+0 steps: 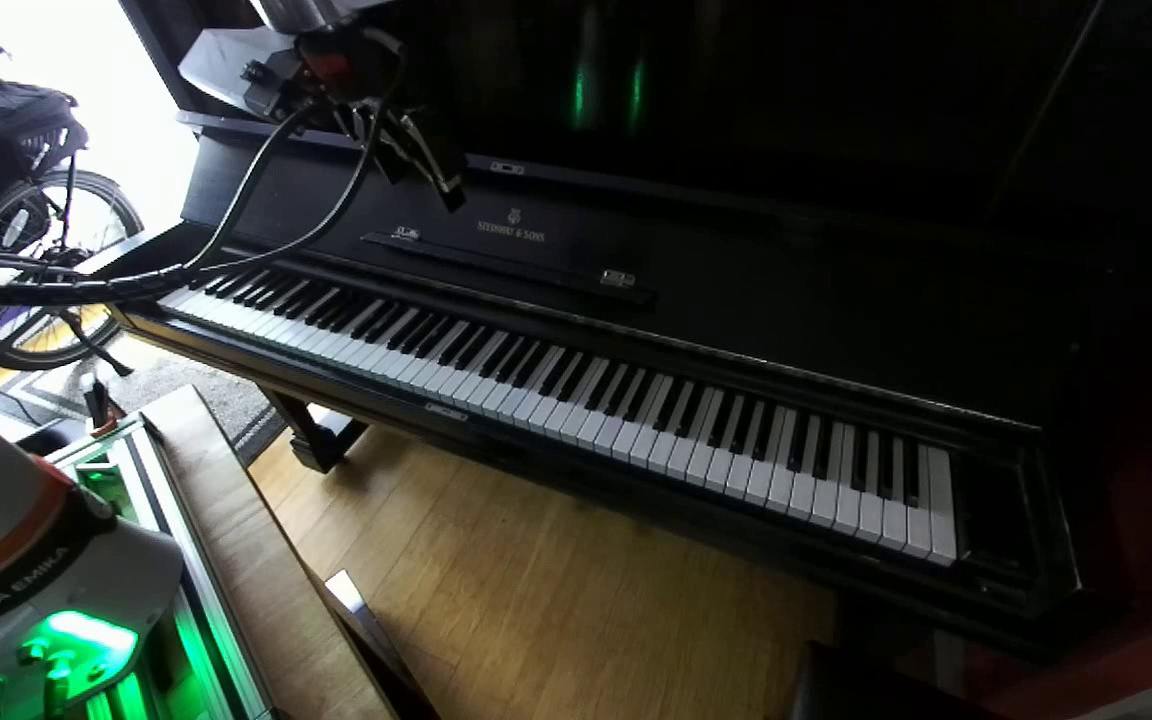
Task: Press a white key in the middle of the piano
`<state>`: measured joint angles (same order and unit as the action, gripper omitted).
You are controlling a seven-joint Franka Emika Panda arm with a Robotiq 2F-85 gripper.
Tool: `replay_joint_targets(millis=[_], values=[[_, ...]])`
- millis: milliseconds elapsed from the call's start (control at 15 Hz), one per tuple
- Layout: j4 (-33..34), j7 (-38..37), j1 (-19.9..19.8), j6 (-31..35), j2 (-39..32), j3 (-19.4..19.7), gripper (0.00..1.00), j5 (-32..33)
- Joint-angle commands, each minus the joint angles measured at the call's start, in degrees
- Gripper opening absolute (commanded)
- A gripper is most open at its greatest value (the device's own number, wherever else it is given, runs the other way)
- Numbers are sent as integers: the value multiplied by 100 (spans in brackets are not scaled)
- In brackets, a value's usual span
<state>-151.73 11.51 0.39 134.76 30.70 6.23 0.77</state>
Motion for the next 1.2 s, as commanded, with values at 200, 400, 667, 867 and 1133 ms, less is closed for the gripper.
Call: replay_joint_targets(millis=[200,400,667,867,1133], values=[[293,885,52,-258,-712,228,100,173],[460,1813,-6,-315,-1277,452,100,268],[787,2935,-223,-377,-2077,656,100,604],[982,3661,-421,-200,-2661,737,100,638],[926,3536,-670,-17,-2781,584,100,752]])
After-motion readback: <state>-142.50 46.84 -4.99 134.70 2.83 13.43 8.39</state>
